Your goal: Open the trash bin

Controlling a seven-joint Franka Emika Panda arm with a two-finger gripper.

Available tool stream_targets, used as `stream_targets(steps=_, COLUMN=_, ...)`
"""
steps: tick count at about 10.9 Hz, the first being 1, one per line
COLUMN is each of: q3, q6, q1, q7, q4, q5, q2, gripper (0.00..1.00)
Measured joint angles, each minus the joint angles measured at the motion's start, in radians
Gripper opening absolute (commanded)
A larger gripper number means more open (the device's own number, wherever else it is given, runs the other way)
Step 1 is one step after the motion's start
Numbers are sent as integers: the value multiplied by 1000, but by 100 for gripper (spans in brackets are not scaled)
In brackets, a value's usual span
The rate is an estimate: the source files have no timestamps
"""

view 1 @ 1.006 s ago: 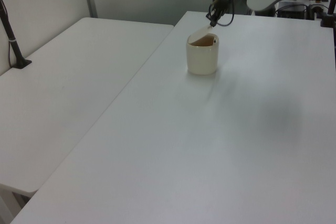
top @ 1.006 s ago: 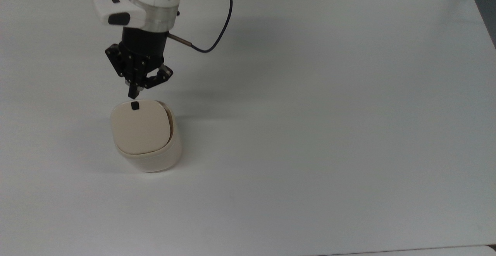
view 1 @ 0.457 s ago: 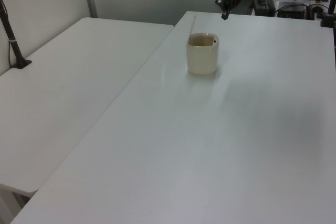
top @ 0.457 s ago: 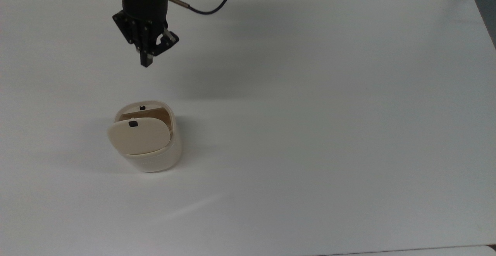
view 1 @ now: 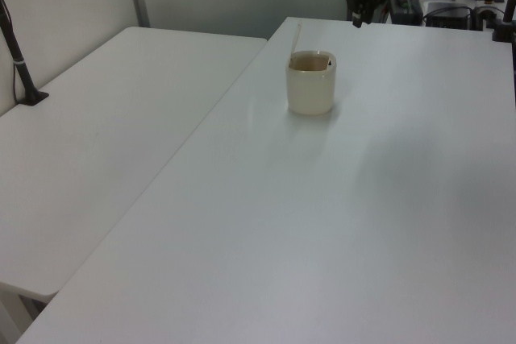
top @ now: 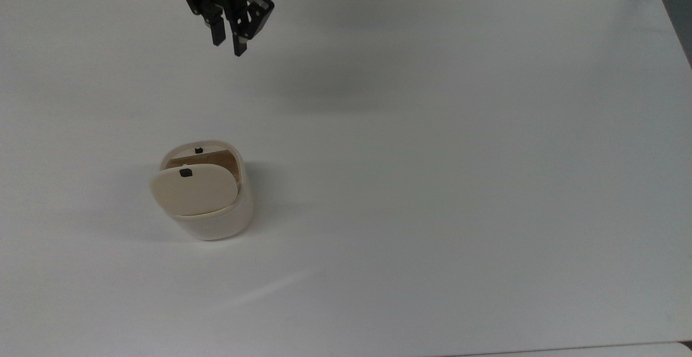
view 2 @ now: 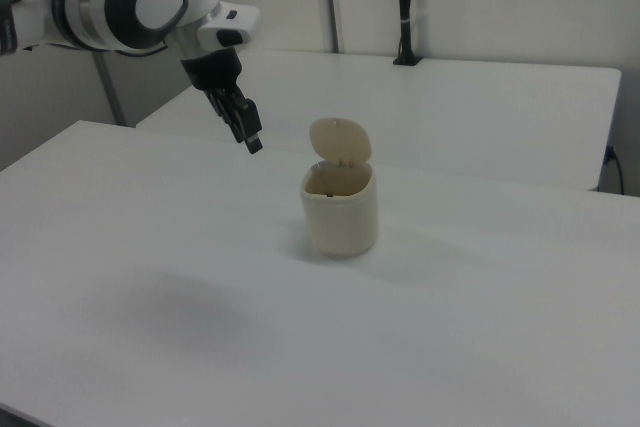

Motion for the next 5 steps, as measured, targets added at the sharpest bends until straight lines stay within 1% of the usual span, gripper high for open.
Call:
stream_targets(steps=2, q3=0, q6=-4, q1=0, q7=-145, q4=-8, q5=4, q2=-13, gripper=100)
stream_targets(steps=5, q3=-1, q6=-4, q1=-5, q7=-319, q4=-13, q5=4, q2=-14, gripper=100)
